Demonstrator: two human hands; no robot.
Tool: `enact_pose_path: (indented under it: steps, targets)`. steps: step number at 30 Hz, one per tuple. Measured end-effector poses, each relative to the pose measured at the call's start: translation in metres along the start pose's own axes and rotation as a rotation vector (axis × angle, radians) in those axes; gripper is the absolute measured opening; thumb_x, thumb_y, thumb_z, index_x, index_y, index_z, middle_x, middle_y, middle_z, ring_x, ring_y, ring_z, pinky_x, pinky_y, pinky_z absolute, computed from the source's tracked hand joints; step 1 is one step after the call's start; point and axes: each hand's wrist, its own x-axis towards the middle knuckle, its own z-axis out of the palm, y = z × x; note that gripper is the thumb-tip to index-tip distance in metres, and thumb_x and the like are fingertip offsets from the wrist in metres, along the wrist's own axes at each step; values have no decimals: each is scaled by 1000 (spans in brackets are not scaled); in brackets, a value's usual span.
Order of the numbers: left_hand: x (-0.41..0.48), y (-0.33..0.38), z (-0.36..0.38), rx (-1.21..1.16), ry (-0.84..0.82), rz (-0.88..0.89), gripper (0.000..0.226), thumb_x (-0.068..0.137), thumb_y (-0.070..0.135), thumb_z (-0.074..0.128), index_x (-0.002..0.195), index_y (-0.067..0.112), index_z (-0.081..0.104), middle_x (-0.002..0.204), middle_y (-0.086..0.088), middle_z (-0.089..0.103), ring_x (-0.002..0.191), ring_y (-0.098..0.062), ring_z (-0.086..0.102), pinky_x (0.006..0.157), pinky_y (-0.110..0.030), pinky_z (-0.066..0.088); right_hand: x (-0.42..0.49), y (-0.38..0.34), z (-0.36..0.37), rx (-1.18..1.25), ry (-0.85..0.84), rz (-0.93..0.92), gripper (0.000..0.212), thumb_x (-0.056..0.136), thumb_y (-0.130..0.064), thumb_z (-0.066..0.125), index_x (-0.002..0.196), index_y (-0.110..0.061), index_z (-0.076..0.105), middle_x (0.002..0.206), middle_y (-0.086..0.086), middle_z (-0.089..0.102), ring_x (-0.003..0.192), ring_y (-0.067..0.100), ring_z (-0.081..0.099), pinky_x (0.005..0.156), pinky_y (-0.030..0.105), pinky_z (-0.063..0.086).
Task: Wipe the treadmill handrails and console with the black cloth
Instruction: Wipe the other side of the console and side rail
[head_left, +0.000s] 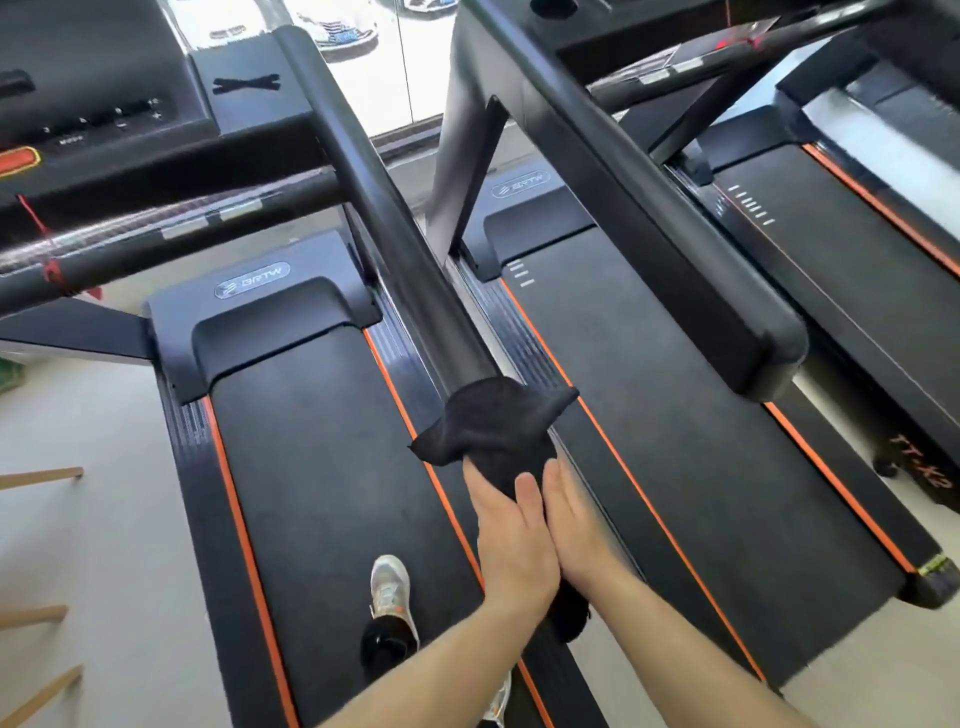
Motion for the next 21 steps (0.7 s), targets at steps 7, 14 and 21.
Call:
enact_pose_path:
  steps: [7,14,21]
  targets:
    - [68,42,5,-46,183,-5,50,98,44,41,146,29,38,136,0,59,124,-19,55,106,-36,42,81,-60,-5,82,-184,-97,36,107,-24,41,138,-41,45,116,-33,58,101,-26,53,91,6,42]
    - [53,30,15,72,271,98,50,99,47,33,142,22,40,136,2,57,123,-17,54,105,-36,42,74,-47,-8,286,-188,-105,35,106,-14,41,136,-19,58,118,-13,70,112,0,64,88,15,49]
    - [27,2,4,-171,83,165,53,99,42,38,151,40,28,148,11,46,136,-6,43,114,-36,34,20,6,34,117,381,-150,84,83,-74,34,131,-10,58,122,5,67,108,21,61,95,42,48]
